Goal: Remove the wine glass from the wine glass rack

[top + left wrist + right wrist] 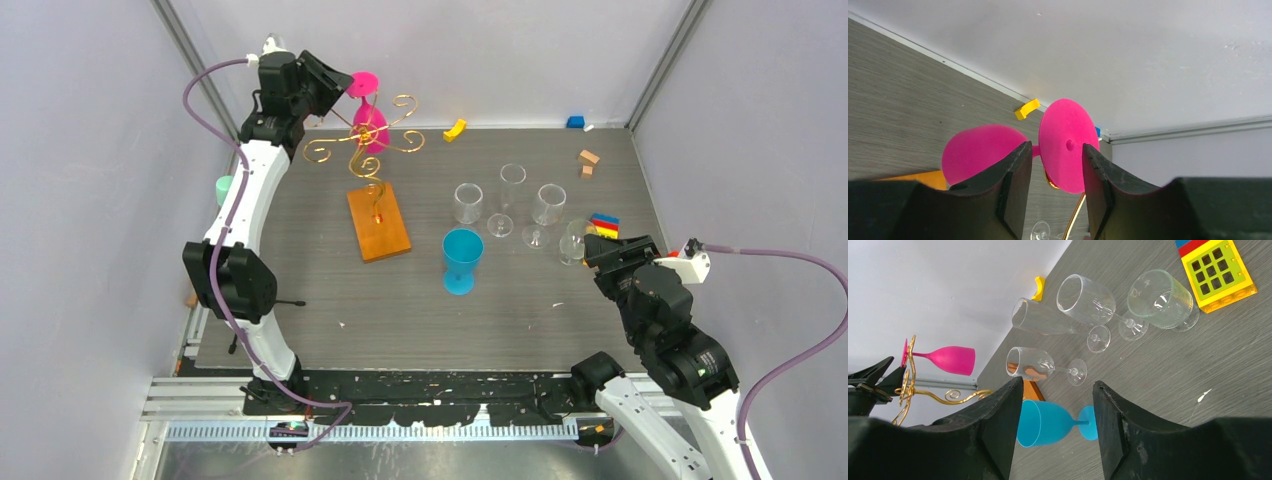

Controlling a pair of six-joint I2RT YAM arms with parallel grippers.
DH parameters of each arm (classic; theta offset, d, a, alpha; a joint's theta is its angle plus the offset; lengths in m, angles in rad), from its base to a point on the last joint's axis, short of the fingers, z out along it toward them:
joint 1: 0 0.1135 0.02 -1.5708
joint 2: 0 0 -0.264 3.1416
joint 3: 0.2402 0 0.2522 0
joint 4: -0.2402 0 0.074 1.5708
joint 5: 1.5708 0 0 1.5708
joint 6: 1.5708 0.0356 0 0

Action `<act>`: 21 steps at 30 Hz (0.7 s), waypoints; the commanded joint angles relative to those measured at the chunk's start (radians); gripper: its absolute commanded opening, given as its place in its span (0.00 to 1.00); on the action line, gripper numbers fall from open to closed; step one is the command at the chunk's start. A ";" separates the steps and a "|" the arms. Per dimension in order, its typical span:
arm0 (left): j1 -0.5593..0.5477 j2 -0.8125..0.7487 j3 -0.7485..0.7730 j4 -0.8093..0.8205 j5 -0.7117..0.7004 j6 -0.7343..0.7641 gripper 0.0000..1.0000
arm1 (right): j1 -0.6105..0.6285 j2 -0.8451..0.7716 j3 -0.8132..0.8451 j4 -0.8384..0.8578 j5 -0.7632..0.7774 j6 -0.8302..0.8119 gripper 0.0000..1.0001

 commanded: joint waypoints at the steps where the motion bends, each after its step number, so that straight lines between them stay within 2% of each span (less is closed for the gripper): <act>1: 0.005 -0.016 0.013 0.043 0.027 -0.024 0.44 | 0.000 -0.005 0.001 0.037 0.013 0.007 0.58; 12: 0.007 0.041 0.046 0.080 0.100 -0.104 0.35 | -0.001 -0.014 0.006 0.031 0.024 -0.001 0.58; 21: 0.008 0.028 0.029 0.094 0.090 -0.091 0.16 | -0.001 -0.017 0.006 0.024 0.034 -0.006 0.58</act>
